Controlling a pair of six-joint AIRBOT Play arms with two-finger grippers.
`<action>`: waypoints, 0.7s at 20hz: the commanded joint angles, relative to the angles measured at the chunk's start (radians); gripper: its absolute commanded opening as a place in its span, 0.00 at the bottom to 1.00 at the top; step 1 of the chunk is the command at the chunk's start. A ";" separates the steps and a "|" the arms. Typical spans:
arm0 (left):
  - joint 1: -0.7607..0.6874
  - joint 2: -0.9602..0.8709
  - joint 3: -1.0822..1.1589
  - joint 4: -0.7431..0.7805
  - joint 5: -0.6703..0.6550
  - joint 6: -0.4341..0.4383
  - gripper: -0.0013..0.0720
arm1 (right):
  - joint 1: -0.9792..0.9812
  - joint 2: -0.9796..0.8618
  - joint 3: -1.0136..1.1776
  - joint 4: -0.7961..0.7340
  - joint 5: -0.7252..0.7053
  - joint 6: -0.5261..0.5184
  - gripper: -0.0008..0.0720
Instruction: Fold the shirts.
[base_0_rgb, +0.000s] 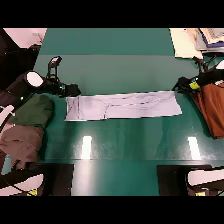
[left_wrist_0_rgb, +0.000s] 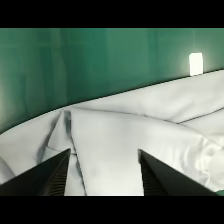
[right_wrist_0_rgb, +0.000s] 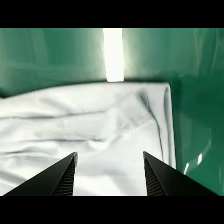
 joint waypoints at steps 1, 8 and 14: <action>0.001 -0.002 0.019 0.000 -0.006 -0.009 0.72 | -0.025 -0.001 0.003 0.050 -0.007 -0.043 0.68; 0.000 -0.001 0.068 -0.011 -0.132 -0.001 0.05 | -0.223 0.001 -0.037 0.046 0.216 -0.190 0.69; 0.000 -0.002 0.067 -0.065 -0.126 -0.001 0.05 | -0.275 -0.127 -0.125 0.239 0.215 -0.273 0.81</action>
